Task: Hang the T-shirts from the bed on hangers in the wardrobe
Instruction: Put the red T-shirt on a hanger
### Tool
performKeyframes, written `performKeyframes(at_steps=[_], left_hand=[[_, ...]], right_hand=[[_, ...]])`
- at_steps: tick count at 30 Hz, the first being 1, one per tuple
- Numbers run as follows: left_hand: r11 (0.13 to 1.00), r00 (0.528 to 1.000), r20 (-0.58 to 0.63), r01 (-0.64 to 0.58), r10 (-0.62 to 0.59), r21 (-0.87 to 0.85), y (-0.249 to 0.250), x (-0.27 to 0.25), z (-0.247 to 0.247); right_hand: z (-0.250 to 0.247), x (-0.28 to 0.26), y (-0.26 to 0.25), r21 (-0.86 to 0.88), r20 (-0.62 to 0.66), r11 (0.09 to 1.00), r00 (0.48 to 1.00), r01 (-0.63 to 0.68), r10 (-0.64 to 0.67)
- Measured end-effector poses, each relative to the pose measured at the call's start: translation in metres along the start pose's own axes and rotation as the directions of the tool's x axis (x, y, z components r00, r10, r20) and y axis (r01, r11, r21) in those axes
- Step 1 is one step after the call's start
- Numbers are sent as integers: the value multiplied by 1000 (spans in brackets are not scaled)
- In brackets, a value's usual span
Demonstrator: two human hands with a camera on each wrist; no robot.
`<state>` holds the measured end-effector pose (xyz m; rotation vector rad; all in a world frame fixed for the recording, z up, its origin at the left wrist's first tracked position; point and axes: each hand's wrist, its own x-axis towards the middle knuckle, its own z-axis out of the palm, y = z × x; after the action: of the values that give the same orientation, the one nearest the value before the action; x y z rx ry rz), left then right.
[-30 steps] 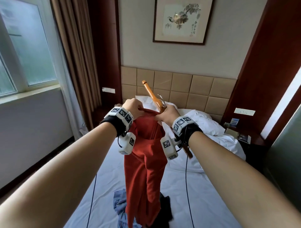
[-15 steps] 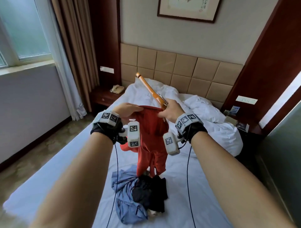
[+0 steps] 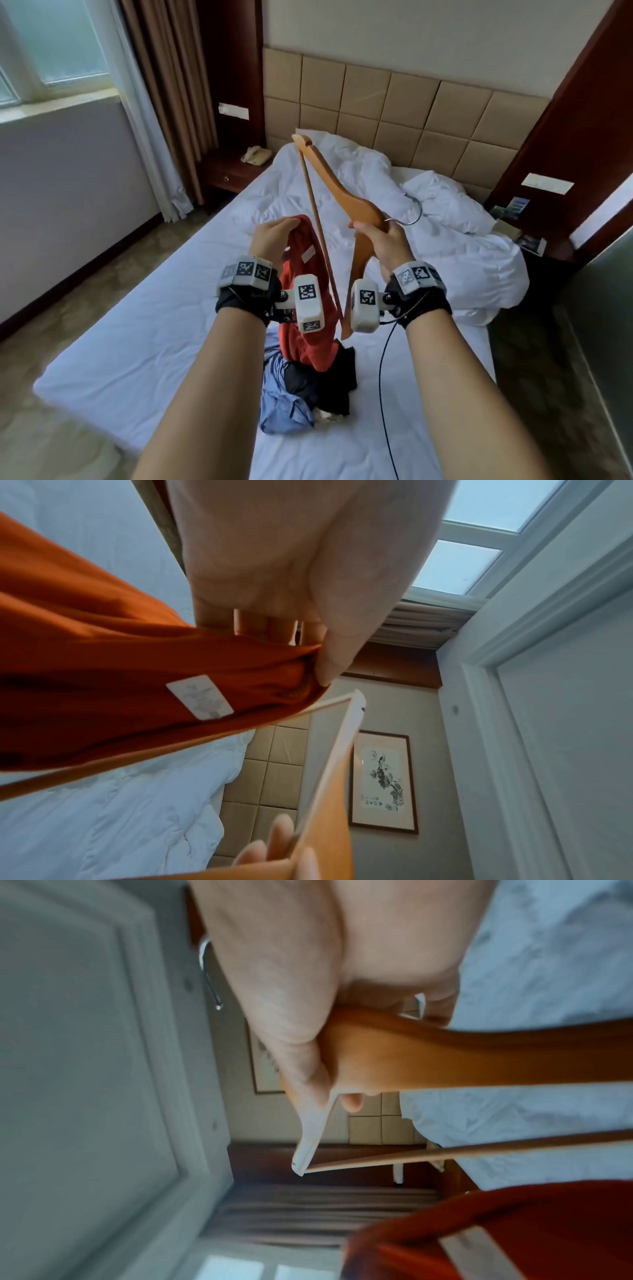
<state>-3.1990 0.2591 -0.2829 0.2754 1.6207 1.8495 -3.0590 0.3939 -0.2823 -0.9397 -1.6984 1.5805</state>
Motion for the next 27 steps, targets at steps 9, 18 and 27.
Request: performKeyframes(at_steps=[9,18,27], left_hand=[[997,965,-263,-5,-14,-75,-16,6,-9],[980,888,-459,-71,-23,-186,-26,10,-21],[974,811,-576,-201,104,-107,-18,13,-29]], right_hand=[[-20,-12,37,317,-168,945,985,81,-29],[-27,-19,70,178,-269,984,963,22,27],[-39,-16,72,-2,-198,1000,980,17,-17]])
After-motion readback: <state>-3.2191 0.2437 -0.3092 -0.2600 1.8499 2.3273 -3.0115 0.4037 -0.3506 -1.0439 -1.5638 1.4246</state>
